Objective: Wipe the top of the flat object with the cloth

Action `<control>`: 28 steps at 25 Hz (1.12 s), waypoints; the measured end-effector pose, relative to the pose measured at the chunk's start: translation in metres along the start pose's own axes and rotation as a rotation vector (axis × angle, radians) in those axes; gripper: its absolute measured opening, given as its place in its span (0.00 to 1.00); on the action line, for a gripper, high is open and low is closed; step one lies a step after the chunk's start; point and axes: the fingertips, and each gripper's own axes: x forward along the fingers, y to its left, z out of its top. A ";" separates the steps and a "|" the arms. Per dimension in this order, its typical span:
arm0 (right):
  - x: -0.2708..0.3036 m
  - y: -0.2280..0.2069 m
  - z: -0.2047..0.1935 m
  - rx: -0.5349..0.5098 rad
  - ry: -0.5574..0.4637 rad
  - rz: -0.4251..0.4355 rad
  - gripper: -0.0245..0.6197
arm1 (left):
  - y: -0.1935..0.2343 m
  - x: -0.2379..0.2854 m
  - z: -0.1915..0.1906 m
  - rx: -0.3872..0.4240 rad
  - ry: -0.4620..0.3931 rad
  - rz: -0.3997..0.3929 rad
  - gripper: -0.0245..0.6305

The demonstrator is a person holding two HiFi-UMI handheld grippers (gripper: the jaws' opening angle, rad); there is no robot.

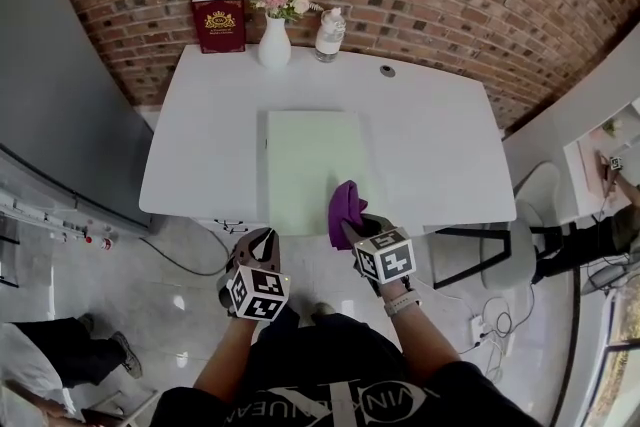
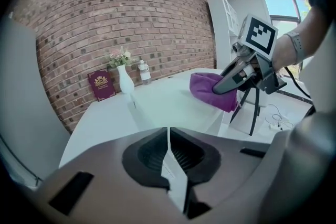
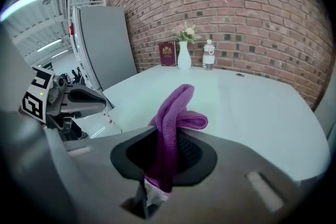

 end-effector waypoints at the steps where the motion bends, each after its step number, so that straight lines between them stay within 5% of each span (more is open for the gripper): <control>1: -0.003 -0.003 -0.002 0.002 0.002 0.000 0.14 | 0.000 -0.001 0.001 -0.006 0.002 0.008 0.06; 28: -0.041 -0.078 -0.037 0.194 -0.060 -0.023 0.14 | -0.031 -0.019 0.000 -0.041 0.063 0.088 0.06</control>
